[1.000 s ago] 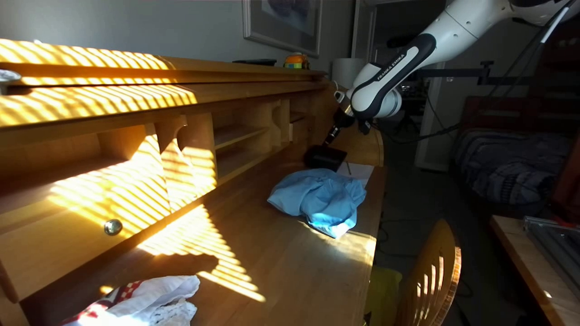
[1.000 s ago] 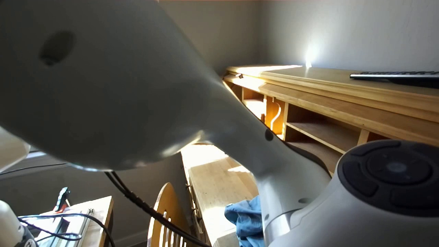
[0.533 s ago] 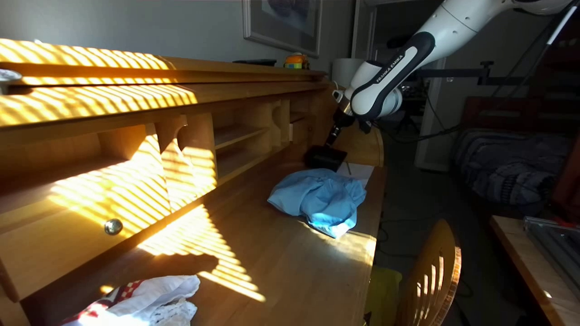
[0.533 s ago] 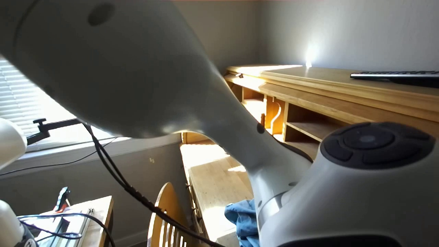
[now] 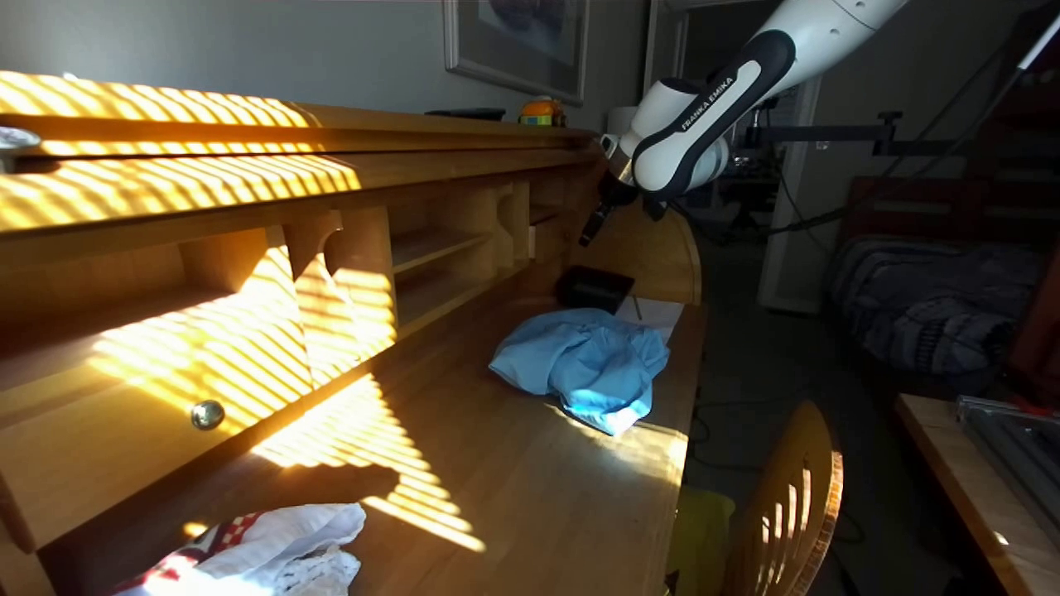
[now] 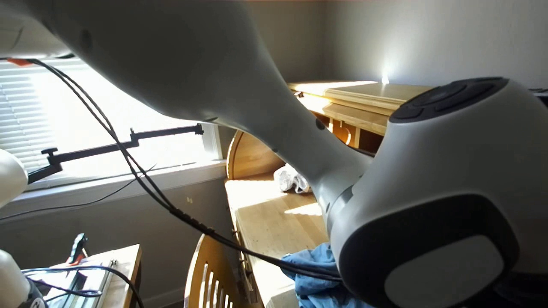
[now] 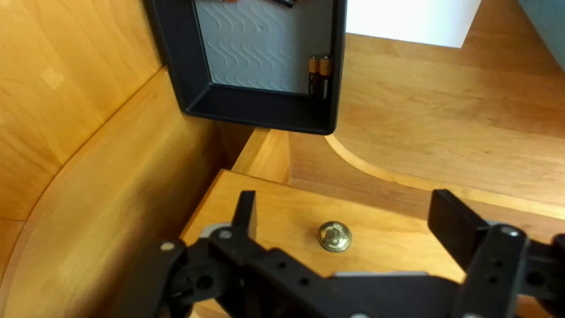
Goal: Open the top drawer on the right, remove the top drawer on the left and put it on the table
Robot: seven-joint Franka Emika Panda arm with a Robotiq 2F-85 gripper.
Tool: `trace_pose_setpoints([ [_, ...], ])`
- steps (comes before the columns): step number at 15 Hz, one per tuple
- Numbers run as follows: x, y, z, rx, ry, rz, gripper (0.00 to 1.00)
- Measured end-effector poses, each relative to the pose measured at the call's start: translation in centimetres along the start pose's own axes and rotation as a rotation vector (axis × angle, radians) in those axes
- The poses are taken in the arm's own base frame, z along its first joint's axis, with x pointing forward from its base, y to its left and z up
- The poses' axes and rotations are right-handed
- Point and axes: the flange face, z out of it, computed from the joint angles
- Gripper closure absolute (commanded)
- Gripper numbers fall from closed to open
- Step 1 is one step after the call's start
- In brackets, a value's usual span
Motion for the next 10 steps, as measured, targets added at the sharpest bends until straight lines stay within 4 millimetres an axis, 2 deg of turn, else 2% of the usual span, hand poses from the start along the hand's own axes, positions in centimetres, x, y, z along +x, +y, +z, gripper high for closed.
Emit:
trace_pose_setpoints([
  [6, 2.1, 0.8, -0.4, 0.016, 0.053, 0.104, 0.00],
  [10, 2.6, 1.4, 0.2, 0.042, 0.059, 0.161, 0.00],
])
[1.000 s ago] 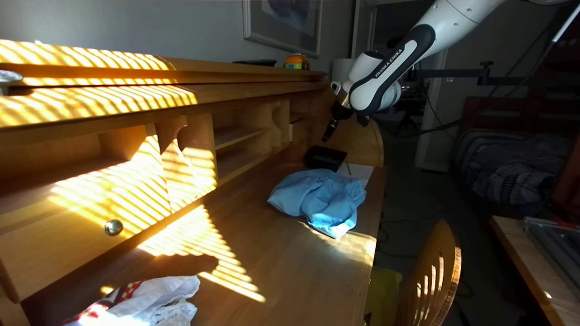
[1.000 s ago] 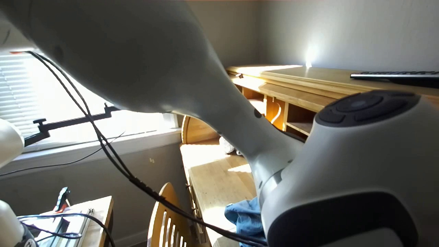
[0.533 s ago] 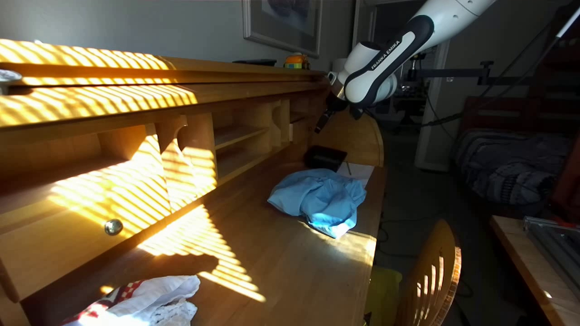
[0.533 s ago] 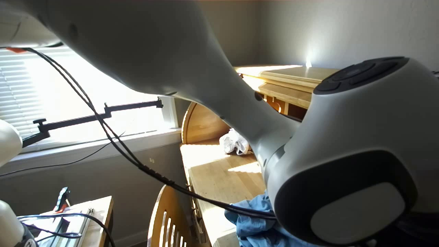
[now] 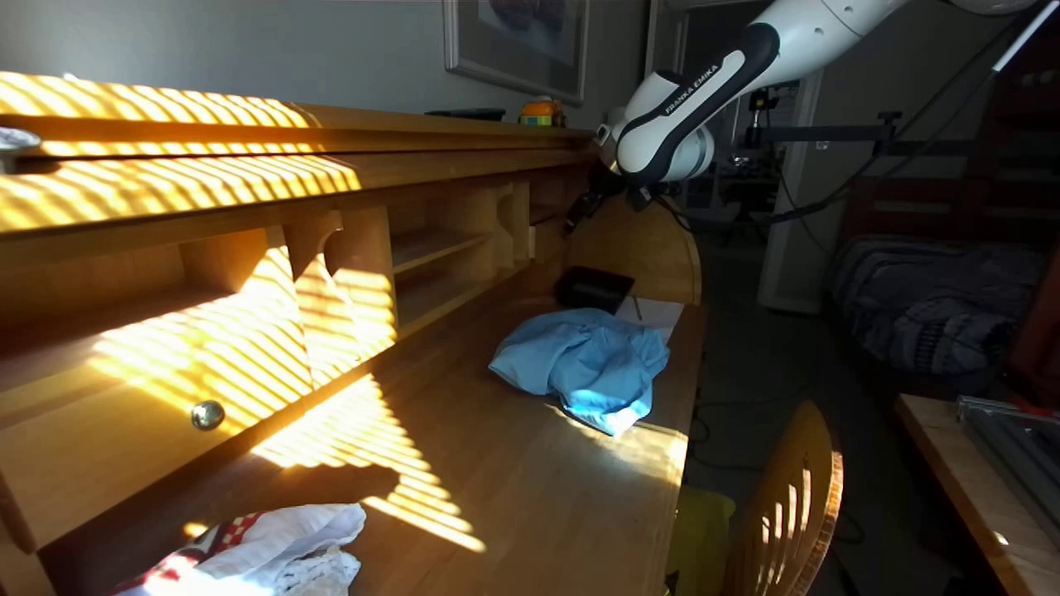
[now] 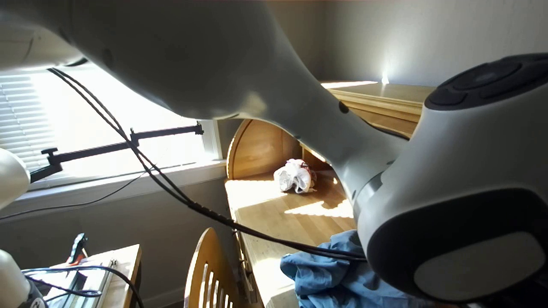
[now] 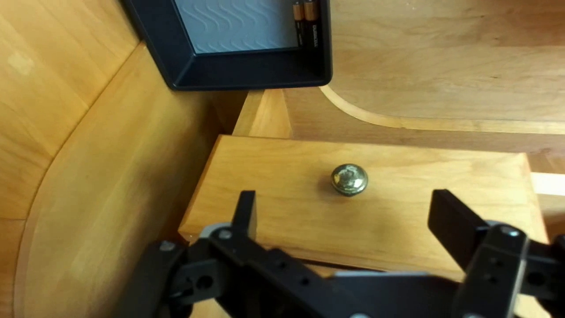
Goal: Open the top drawer on the right, remove the top drawer on the left and put it on the table
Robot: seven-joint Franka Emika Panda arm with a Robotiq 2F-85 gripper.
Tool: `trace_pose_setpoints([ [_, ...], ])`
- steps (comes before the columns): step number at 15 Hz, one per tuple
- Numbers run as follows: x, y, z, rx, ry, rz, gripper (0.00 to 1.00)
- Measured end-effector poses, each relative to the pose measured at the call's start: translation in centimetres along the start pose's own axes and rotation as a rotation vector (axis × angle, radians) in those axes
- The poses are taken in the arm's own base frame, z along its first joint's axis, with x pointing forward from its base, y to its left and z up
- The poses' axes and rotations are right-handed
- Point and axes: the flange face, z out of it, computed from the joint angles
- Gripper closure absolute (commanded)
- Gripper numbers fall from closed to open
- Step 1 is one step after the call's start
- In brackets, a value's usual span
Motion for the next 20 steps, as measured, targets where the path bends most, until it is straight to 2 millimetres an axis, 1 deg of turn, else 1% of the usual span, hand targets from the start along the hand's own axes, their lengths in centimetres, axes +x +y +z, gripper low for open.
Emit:
trace_pose_setpoints([
  [2, -0.1, 0.1, 0.6, 0.023, -0.005, 0.040, 0.00],
  [3, -0.1, 0.2, 0.9, 0.032, -0.006, 0.057, 0.06],
  [4, -0.2, 0.3, 1.2, 0.039, -0.006, 0.070, 0.13],
  [5, -0.1, 0.4, 1.5, 0.044, -0.005, 0.082, 0.25],
  [8, 0.1, 0.8, 2.1, 0.053, 0.000, 0.102, 0.45],
  [11, 0.3, 0.9, 2.5, 0.059, -0.001, 0.109, 0.68],
  [12, 0.4, 0.9, 2.7, 0.062, -0.004, 0.110, 0.69],
  [14, 0.4, 0.8, 3.0, 0.068, -0.012, 0.112, 0.75],
  [15, 0.4, 0.8, 3.1, 0.070, -0.016, 0.112, 0.88],
  [16, 0.5, 0.6, 3.2, 0.076, -0.018, 0.114, 0.95],
  [20, 0.6, 0.6, 3.2, 0.079, -0.017, 0.121, 0.94],
])
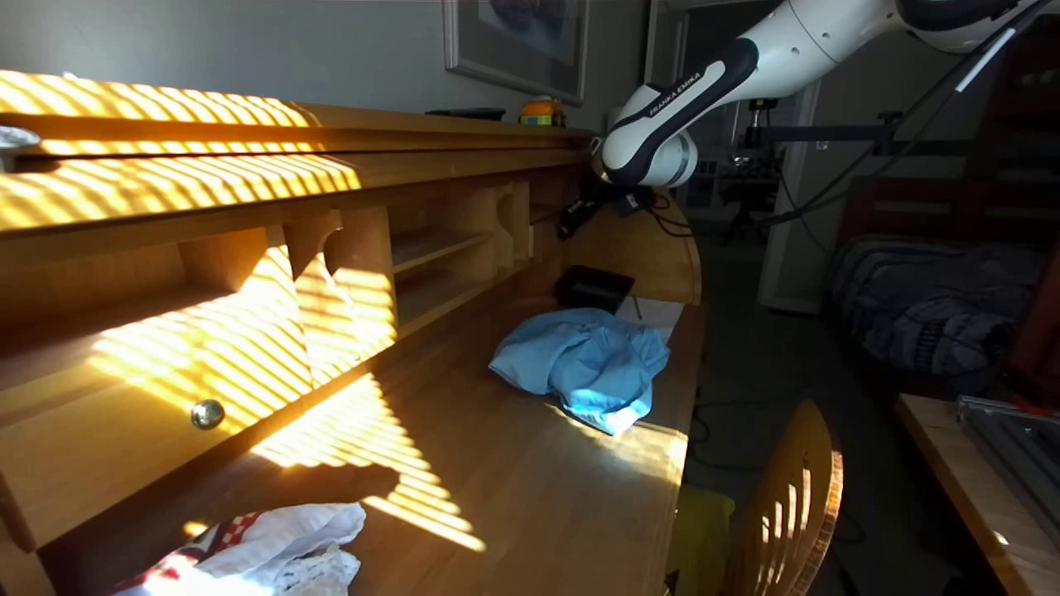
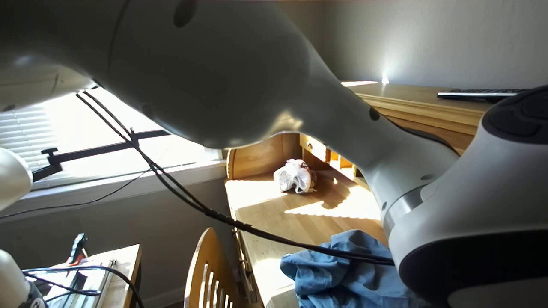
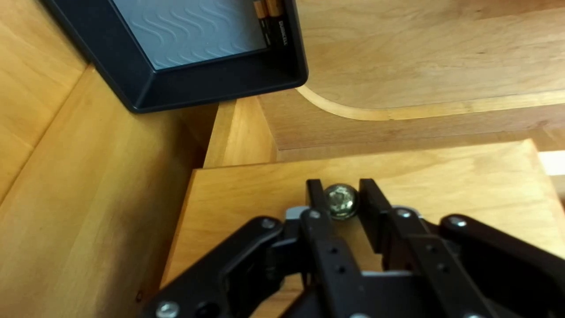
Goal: Open the top drawer on the right, remove the top drawer on the left and put it on the table
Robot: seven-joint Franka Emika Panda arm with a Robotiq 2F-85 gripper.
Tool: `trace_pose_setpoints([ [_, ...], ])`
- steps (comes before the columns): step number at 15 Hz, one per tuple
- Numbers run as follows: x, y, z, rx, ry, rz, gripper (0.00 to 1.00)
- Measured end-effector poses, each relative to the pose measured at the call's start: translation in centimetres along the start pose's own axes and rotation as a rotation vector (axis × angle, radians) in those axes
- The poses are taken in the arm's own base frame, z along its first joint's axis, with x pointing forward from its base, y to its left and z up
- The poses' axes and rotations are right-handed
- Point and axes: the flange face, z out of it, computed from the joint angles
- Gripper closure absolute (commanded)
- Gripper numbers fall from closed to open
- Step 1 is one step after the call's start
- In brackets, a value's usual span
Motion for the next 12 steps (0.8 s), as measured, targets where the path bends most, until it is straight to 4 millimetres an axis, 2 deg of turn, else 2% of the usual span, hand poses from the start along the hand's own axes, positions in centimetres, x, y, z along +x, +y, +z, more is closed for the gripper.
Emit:
trace_pose_setpoints([
  [12, -0.81, -0.04, -0.66, 0.000, -0.019, -0.006, 0.94],
])
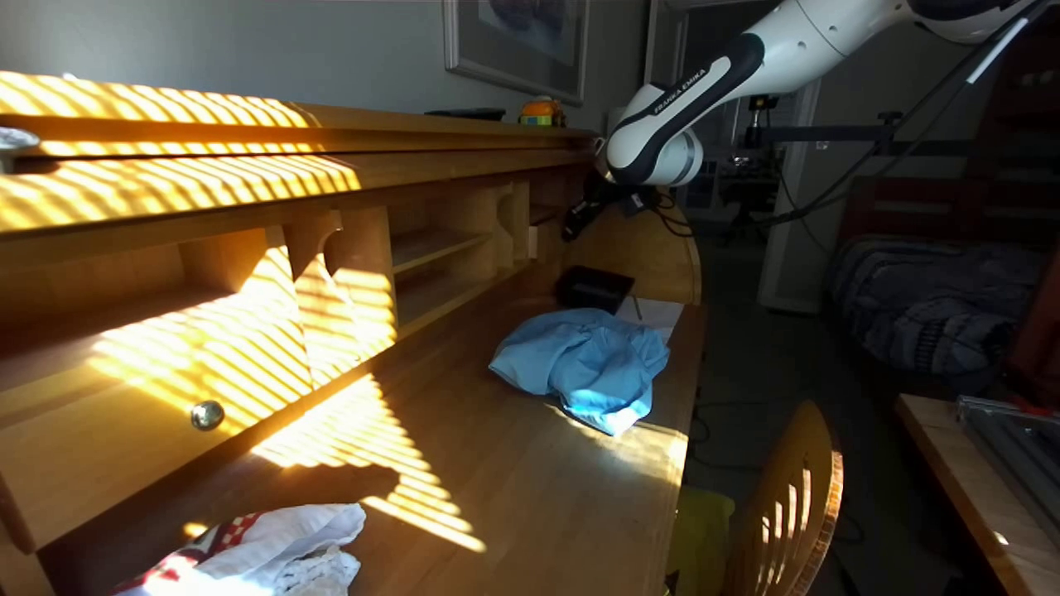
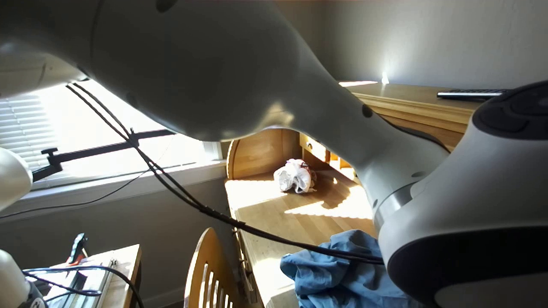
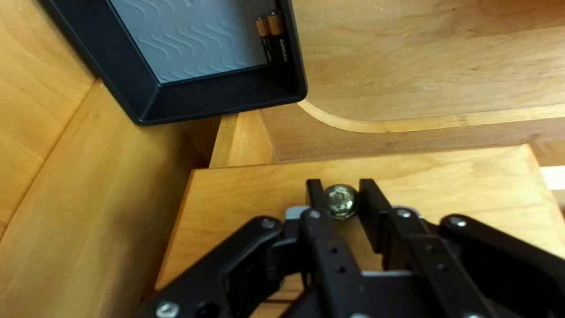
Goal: Open the top drawer on the right, remove the top drawer on the left and put it on the table
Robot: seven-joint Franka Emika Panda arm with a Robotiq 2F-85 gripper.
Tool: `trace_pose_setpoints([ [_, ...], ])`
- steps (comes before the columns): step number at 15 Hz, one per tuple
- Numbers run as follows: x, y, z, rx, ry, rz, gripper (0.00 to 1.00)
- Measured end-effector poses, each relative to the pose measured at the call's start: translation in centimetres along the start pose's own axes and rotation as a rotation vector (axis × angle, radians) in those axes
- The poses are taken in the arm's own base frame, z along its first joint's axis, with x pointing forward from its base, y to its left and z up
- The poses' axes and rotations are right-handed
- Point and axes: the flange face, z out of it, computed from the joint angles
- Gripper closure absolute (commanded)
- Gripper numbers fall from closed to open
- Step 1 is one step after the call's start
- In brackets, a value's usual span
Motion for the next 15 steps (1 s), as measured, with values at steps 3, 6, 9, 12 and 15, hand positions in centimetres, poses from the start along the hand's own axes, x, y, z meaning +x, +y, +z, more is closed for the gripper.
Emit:
trace_pose_setpoints([
  [3, -0.7, 0.3, -0.5, -0.001, -0.012, -0.001, 0.94],
  [6, -1.3, 0.6, -1.0, -0.003, -0.023, 0.001, 0.94],
  [9, -1.8, 0.7, -1.3, -0.004, -0.032, 0.001, 0.94],
  [12, -2.2, 0.8, -1.6, -0.006, -0.039, 0.001, 0.94],
  [15, -2.3, 0.9, -1.7, -0.007, -0.042, 0.001, 0.94],
])
